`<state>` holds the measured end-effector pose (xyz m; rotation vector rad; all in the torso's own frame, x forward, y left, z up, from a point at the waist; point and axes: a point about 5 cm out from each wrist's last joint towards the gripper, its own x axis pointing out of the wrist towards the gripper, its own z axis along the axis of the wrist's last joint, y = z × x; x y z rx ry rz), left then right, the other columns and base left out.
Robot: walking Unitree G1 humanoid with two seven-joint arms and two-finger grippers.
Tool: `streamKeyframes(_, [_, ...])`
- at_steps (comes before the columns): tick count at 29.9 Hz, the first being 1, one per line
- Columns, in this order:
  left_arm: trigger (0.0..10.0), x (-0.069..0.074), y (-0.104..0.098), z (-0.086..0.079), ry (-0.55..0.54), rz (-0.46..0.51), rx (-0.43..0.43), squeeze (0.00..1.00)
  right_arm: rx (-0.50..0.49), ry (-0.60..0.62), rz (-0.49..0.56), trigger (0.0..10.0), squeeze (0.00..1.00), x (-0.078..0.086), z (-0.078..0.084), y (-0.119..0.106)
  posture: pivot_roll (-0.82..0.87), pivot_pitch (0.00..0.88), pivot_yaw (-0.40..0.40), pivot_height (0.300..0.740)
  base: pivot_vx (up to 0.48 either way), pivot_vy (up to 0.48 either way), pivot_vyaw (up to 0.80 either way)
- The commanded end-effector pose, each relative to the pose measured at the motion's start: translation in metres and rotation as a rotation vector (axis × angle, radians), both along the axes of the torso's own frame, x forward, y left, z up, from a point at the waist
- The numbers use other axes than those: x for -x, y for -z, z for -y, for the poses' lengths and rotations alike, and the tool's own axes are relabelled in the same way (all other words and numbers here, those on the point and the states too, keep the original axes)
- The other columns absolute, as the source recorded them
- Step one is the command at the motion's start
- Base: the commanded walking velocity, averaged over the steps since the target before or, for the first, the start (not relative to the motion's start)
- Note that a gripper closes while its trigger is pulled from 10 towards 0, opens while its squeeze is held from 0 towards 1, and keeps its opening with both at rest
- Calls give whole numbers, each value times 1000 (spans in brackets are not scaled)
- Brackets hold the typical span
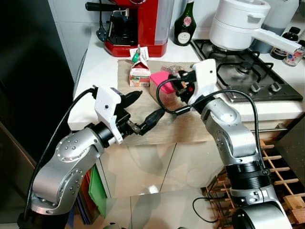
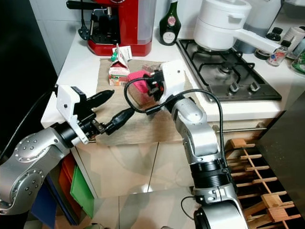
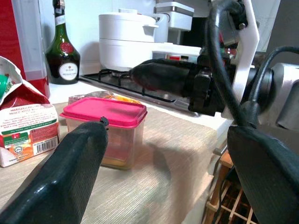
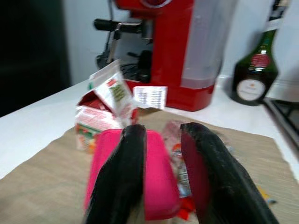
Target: Restocking fridge
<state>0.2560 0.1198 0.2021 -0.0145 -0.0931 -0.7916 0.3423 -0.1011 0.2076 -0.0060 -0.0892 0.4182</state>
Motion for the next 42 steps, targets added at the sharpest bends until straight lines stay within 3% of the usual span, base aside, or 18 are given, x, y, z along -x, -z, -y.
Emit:
streamKeyframes(1, [10000,1,-6,1,4,23,2,0,-26,22,8,10000,0,-2,3,-5,11,0,-57,740,0,0,0])
streamKeyframes(2, [10000,1,-6,1,3,23,2,0,-52,23,-7,10000,0,-2,4,-4,13,0,-59,740,0,0,0])
streamKeyframes(3, [10000,1,-6,1,1,24,2,0,-66,17,-17,10000,1000,0,4,-2,13,0,-59,740,0,0,0])
streamKeyframes(10, [10000,2,-6,1,-1,24,3,0,-35,-43,2,10000,1000,12,1,3,10,0,-56,740,0,0,0])
streamKeyframes(26, [10000,3,-2,5,16,8,5,0,-31,-46,-14,10000,1000,15,0,16,3,0,-51,740,0,0,0])
streamKeyframes(34, [10000,1,-3,6,20,12,5,0,4,-135,-14,10000,1000,21,-12,20,-1,0,-45,740,0,0,0])
streamKeyframes(42, [10000,1,-3,6,24,13,1,0,1,-156,-4,10000,1000,20,-14,17,9,0,-46,740,0,0,0])
